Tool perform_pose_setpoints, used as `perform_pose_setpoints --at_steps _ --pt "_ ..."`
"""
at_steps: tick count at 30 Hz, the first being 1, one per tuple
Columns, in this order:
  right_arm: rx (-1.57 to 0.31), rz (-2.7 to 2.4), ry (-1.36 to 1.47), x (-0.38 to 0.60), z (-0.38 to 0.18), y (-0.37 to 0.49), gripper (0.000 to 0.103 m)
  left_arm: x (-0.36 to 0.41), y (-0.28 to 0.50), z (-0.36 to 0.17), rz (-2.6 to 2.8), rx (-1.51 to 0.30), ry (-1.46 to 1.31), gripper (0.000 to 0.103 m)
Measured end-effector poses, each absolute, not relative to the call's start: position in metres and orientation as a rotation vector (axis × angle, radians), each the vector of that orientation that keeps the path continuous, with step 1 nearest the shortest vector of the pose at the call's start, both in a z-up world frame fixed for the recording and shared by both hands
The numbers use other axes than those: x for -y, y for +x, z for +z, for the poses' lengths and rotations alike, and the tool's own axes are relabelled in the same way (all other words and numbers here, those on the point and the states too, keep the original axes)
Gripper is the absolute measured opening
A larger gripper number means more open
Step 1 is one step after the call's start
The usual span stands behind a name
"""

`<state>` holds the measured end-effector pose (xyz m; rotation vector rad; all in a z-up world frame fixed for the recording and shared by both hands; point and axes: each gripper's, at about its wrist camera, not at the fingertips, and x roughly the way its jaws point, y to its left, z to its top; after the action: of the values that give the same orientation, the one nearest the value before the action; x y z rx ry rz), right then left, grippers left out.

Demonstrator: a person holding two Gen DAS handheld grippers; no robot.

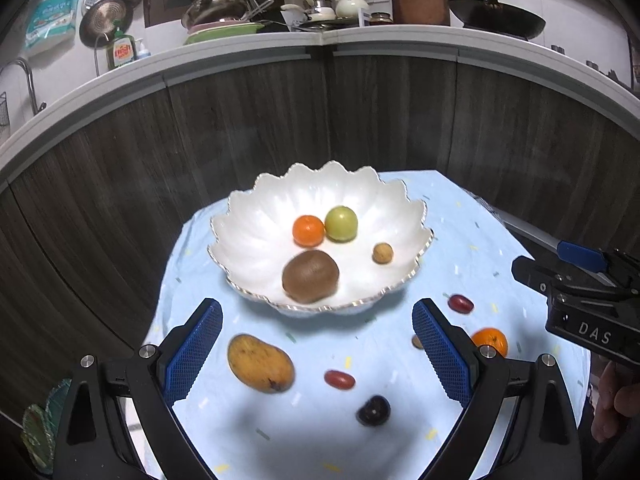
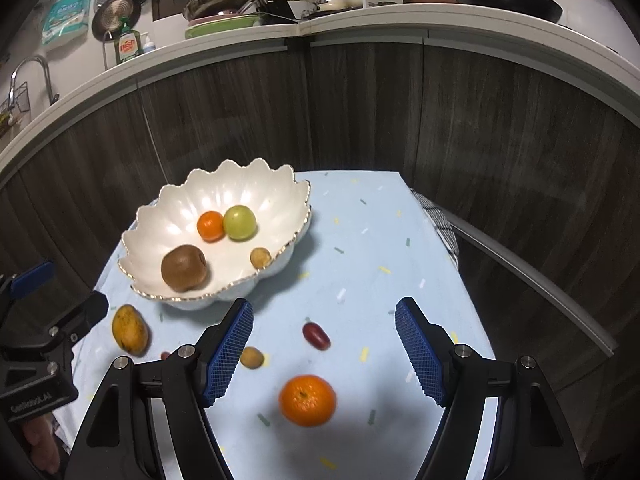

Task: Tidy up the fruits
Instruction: 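Move both open tools back toward the fruits on the cloth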

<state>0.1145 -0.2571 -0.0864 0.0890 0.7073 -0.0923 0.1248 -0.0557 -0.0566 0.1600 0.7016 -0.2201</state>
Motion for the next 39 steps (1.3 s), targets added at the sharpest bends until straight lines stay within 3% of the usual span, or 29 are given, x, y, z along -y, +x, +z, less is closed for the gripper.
perform_pose_setpoints --at_steps 39 --pt "-0.726 -0.069 0.004 0.253 -0.162 0.092 0.074 0.068 0.097 -0.141 -0.260 -0.770 0.185 0.094"
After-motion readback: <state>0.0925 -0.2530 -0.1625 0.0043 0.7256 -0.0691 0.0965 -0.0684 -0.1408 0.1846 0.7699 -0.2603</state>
